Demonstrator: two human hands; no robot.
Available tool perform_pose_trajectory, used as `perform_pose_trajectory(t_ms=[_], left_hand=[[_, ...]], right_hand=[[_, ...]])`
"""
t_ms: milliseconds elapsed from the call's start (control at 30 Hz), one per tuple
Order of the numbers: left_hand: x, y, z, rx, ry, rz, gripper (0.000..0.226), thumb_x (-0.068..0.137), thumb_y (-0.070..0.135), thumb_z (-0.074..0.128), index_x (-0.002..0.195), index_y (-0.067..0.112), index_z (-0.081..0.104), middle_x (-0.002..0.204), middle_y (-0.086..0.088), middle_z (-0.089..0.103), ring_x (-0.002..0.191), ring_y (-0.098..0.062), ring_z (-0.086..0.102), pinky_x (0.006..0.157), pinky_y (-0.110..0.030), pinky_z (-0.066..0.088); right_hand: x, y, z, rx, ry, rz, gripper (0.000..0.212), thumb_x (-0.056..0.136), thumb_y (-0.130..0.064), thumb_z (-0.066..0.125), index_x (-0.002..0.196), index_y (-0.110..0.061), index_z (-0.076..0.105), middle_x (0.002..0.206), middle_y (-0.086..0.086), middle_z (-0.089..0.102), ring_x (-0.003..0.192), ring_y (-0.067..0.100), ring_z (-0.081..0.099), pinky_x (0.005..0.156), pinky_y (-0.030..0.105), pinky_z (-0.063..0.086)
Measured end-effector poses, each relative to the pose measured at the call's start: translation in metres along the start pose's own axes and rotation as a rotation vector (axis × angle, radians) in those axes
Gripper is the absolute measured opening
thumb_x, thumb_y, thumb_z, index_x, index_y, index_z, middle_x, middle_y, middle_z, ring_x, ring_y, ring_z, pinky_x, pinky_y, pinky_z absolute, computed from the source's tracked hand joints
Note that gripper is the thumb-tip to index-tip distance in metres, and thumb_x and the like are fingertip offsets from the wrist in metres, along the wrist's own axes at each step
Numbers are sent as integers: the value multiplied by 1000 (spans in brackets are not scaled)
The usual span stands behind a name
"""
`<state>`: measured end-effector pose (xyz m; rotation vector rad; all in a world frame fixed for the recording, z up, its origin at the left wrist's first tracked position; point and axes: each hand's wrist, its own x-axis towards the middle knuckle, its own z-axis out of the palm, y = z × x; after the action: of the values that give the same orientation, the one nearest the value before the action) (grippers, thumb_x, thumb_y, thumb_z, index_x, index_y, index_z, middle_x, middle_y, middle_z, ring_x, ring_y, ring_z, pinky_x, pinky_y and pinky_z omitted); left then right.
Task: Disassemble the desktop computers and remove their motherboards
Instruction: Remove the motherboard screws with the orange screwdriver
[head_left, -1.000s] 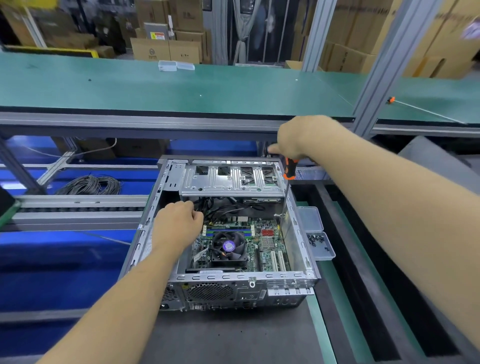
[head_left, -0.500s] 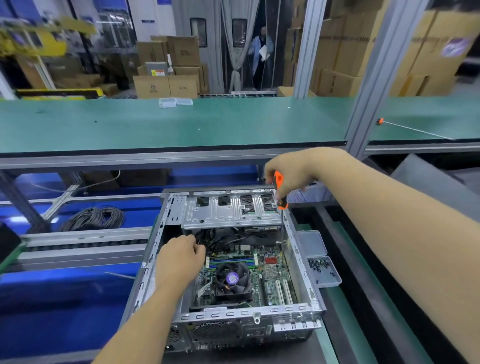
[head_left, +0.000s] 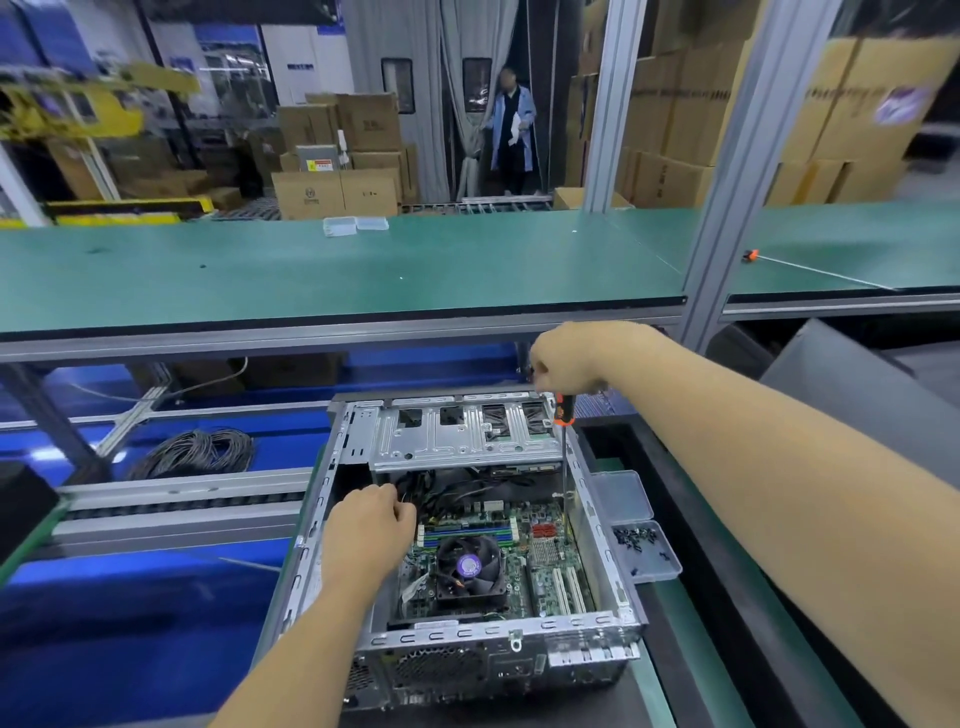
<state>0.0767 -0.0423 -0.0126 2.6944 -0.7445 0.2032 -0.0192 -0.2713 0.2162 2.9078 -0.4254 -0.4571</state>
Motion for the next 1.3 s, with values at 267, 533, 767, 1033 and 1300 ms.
perform_pose_trajectory(t_ms=[267, 533, 767, 1033, 1300], left_hand=[[1, 1, 1, -34, -16, -21, 32, 87, 26, 50, 59, 16, 39, 58, 2, 46, 60, -17, 47, 51, -32, 36], [1, -1, 4, -27, 4, -18, 34, 86, 25, 51, 57, 17, 36, 54, 4, 41, 56, -14, 41, 49, -31, 28], [2, -2, 5, -26, 13, -10, 35, 85, 24, 53, 56, 17, 36, 51, 4, 40, 52, -14, 39, 45, -30, 27], [3, -3, 6, -16, 11, -11, 35, 84, 24, 53, 55, 17, 35, 50, 5, 38, 50, -13, 37, 44, -28, 24], [4, -3, 7, -14, 10, 1, 36, 84, 23, 55, 55, 17, 34, 51, 4, 38, 53, -16, 40, 45, -30, 25]], right_hand=[[1, -4, -4, -29, -10, -13, 31, 103, -32, 49, 82, -11, 54, 81, 5, 58, 63, 17, 52, 56, 32, 43], [7, -7, -5, -44, -7, -2, 39, 104, -45, 43, 95, -8, 52, 82, 2, 52, 70, 21, 49, 71, 35, 49], [0, 1, -6, 19, -25, -13, 40, 99, -51, 50, 98, -11, 53, 89, -1, 53, 59, 14, 51, 50, 30, 37], [0, -8, -5, 7, -4, -15, 41, 103, -46, 44, 88, -9, 52, 79, 0, 53, 59, 13, 46, 62, 31, 41], [1, -11, -7, 5, -25, 4, 42, 101, -48, 49, 85, -9, 55, 81, 1, 54, 59, 15, 46, 56, 28, 42]])
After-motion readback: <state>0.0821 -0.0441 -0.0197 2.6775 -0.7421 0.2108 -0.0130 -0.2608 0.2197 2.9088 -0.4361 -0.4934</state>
